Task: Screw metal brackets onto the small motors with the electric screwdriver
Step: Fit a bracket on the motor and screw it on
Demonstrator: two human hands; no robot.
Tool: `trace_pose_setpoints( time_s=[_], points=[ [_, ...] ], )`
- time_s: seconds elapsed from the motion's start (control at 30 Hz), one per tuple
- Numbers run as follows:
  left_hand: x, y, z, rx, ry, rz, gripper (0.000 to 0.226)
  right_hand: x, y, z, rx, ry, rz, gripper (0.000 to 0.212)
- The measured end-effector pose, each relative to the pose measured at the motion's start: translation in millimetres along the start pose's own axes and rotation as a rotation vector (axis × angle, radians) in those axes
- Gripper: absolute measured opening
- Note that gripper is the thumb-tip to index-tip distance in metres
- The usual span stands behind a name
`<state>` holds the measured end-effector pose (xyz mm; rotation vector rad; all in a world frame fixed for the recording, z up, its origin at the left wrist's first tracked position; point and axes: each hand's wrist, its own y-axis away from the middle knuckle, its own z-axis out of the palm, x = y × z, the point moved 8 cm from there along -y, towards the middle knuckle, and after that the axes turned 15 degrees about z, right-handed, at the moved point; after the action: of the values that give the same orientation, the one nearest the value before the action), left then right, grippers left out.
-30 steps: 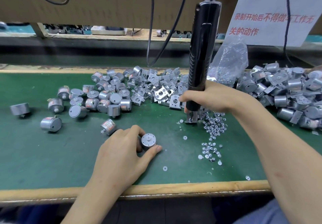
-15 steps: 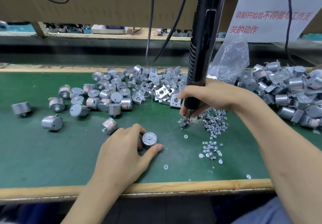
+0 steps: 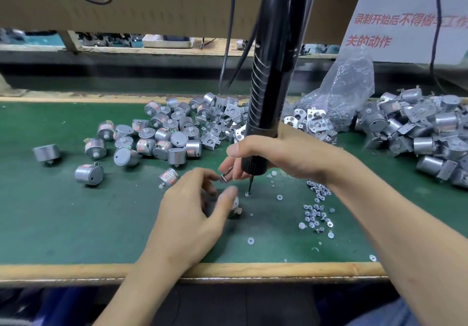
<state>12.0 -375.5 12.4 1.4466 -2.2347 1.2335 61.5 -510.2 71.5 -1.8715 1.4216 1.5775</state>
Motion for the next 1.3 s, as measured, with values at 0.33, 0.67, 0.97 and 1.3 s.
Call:
trace_pose_setpoints(
  time_s=[0.33, 0.67, 0.97, 1.3],
  points=[
    [-16, -2, -6, 0.065, 0.119, -0.085, 0.012, -8, 3, 6, -0.031, -0.013, -0.09, 0.041],
    [-22, 0, -21, 0.253, 0.143, -0.157, 0.011, -8, 0, -11, 0.095, 0.03, -0.14, 0.031],
    [-15, -1, -19, 0.22, 0.239, -0.124, 0.014, -35, 17, -39, 0.329, -0.327, -0.442, 0.028],
    [-17, -1, -5, 0.141, 0.328, -0.17, 0.009, -43, 32, -44, 0.54, -0.562, -0.541, 0.057]
  ],
)
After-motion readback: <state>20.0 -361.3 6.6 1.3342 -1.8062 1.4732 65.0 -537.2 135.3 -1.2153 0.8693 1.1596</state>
